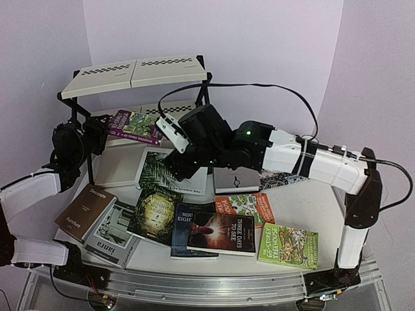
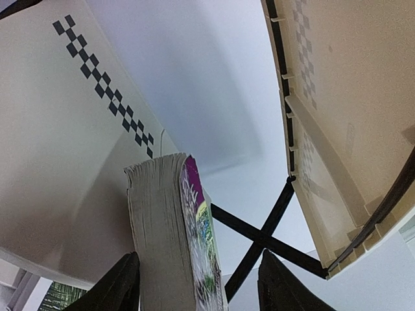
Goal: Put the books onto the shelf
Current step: Place the book on the shelf.
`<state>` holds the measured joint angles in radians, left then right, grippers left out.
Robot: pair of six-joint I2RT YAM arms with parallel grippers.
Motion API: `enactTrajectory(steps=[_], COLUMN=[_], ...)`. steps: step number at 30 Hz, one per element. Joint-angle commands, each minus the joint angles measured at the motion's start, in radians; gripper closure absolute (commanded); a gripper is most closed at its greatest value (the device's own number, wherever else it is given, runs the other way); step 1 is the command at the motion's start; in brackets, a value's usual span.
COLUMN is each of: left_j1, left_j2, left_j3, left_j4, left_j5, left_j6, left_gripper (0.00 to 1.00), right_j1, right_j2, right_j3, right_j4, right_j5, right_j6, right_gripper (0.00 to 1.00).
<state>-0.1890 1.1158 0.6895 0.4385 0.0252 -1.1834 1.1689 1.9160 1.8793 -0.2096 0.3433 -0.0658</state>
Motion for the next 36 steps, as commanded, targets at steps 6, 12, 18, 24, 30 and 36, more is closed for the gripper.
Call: enactTrajectory(steps=[6,12,18,24,30,36], left_j1=[-0.001,-0.001,-0.001,-0.001,-0.017,-0.037], left_j2=[-0.001,0.0,0.004,0.035,0.09,0.128], left_j3=[0.021,0.016,0.012,0.032,0.075,0.116], left_j4=[0.088,0.088,0.088,0.089,0.089,0.089], left_j5=[-0.015,-0.012,-0.013,0.018,0.056,0.073], left_j6=[0.025,0.018,0.017,0.009,0.003,0.023], left_gripper=[0.38,0.38,0.38,0.38,0.39,0.39], right_j1=[-0.068,-0.106,-0.132,-0.135,-0.167,-0.209], right_j2=[0.216,0.259,0.294,0.325,0.347,0.347], right_j3=[0.22,0.245,0.266,0.308,0.336,0.336], right_j4=[0.053,0.131,0.198,0.225,0.227,0.226], right_j5=[-0.092,-0.028,-0.089,-0.13,-0.087,-0.083], right_j6=[0.245,0.335,0.356,0.336,0.356,0.352], right_gripper=[0.14,0.29,0.37,0.37,0.44,0.51])
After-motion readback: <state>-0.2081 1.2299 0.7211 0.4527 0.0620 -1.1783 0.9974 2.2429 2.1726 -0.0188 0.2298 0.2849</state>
